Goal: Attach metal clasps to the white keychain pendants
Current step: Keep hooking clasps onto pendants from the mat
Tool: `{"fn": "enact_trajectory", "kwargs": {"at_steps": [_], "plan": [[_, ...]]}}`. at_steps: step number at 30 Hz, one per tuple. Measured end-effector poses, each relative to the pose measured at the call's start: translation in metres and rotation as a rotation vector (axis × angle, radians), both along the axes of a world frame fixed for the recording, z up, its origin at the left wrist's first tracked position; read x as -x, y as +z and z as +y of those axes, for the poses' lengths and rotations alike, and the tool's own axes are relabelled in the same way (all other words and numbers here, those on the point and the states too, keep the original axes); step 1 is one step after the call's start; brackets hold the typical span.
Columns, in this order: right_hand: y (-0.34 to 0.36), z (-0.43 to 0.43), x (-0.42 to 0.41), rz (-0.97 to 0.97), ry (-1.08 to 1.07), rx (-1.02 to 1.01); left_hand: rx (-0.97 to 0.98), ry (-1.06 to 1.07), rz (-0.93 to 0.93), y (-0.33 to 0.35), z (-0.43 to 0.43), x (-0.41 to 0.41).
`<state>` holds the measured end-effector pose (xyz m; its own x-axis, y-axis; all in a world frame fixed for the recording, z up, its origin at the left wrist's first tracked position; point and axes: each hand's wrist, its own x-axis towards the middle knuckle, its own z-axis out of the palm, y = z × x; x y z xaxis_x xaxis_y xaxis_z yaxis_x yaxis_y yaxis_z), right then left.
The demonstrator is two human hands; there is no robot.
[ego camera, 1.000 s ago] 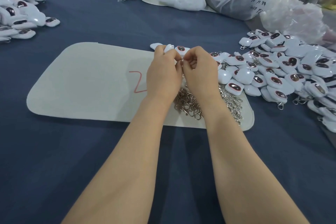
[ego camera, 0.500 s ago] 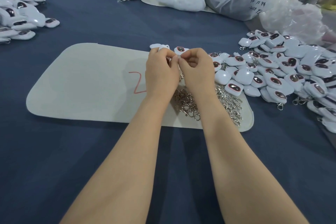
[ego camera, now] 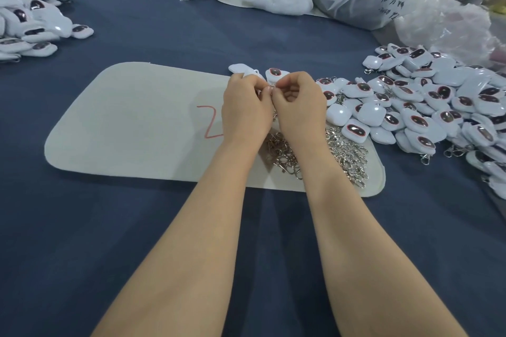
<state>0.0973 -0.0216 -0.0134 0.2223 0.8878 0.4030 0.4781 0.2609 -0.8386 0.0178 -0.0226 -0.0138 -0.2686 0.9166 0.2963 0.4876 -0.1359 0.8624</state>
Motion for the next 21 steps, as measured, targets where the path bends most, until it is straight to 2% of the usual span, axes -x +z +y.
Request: {"fn": "enact_trajectory", "kwargs": {"at_steps": [10,16,21], "plan": [[0.0002,0.0013,-0.0013,0.022,-0.011,0.036,-0.027,-0.001,0.037,-0.0013,0.0009,-0.0004],[-0.0006,0.0035,-0.0045,0.021,0.078,0.077,-0.037,0.01,0.022,0.0,0.0004,-0.0012],[-0.0025,0.0007,-0.0047,-0.052,0.098,-0.003,-0.025,0.017,-0.035,0.0018,-0.0006,-0.0005]]}}
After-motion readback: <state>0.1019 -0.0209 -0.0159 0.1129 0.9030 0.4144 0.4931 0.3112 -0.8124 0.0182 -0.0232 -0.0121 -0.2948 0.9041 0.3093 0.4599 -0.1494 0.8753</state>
